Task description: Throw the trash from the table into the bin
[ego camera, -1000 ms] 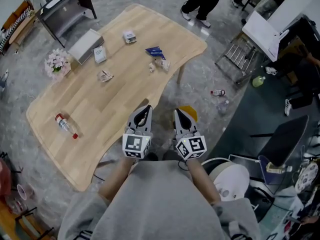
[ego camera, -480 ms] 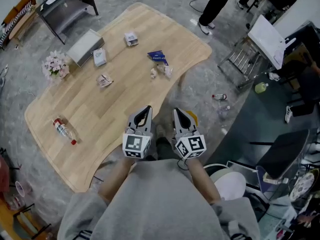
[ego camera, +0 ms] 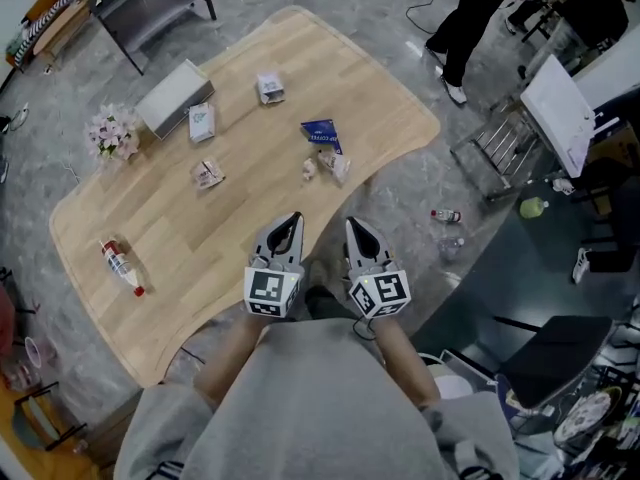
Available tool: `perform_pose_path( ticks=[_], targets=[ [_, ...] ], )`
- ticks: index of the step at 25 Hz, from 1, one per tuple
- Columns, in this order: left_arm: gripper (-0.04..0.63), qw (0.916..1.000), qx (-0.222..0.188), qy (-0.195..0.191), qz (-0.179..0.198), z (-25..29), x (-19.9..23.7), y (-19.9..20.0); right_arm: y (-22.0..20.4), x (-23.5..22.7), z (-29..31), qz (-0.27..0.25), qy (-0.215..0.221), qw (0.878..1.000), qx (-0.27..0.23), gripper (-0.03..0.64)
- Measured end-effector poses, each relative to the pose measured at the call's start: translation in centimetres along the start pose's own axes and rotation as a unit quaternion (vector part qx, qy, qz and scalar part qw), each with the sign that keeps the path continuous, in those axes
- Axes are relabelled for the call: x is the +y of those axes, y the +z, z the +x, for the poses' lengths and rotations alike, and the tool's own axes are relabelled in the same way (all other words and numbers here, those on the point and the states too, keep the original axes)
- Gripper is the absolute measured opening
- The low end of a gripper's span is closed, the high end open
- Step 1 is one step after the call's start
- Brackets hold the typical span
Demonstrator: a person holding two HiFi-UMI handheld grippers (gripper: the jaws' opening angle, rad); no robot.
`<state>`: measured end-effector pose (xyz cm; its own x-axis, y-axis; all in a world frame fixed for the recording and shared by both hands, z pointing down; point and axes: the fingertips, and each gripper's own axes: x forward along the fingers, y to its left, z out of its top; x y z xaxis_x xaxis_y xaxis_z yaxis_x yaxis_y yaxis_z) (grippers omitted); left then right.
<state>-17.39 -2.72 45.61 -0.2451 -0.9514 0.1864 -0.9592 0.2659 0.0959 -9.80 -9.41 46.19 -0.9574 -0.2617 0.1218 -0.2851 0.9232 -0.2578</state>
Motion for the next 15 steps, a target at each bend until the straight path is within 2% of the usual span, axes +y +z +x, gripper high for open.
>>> perform_pose_path(
  ticks=[10, 15],
  targets=[
    [0.005, 0.9991, 0.026, 0.032, 0.013, 4.7, 0.6, -0.4, 0.5, -4.4, 4.1, 0.014, 0.032, 0.999, 0.008, 0.005],
    [0.005, 0.9984, 0.042, 0.034, 0.014, 7.4, 1.5, -1.0, -0.2, -5.6, 6.7, 0.002, 0.043, 0.999, 0.02, 0.005]
  ],
)
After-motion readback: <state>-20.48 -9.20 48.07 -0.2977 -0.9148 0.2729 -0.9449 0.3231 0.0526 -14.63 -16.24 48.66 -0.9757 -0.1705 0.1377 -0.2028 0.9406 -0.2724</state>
